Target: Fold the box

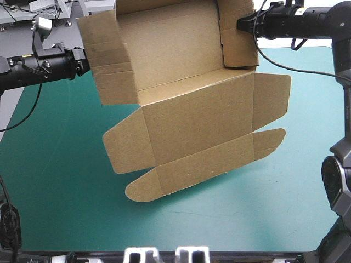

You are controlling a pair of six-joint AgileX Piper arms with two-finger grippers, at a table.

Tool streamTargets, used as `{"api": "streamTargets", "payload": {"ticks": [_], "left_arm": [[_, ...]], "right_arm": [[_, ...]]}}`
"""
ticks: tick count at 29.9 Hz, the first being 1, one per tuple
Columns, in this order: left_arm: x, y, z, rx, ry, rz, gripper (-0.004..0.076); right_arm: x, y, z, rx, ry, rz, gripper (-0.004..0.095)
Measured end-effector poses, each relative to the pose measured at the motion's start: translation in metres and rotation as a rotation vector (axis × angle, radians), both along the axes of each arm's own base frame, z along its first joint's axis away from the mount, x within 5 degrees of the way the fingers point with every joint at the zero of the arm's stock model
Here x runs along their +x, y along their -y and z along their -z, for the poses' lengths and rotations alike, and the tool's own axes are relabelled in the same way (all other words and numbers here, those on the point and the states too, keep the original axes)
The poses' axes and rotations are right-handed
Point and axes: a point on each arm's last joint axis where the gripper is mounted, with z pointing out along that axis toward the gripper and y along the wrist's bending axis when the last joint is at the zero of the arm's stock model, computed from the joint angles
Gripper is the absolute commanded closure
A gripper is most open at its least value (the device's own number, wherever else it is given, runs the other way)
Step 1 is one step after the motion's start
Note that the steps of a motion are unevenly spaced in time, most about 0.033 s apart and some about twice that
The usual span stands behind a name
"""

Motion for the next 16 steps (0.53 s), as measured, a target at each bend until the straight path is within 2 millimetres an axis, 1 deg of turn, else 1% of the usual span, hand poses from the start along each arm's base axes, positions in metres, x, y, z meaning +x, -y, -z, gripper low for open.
{"api": "streamTargets", "payload": {"ticks": [4,16], "left_arm": [[-0.001,0.013,0.0,0.007,0.012,0.046,0.0718],[-0.006,0.042,-0.001,0.003,0.018,0.137,0.0717]], "right_arm": [[0.0,0.001,0.0,-0.008,0.0,0.005,0.0917],[0.001,0.003,0.002,-0.041,0.001,0.023,0.0917]]}}
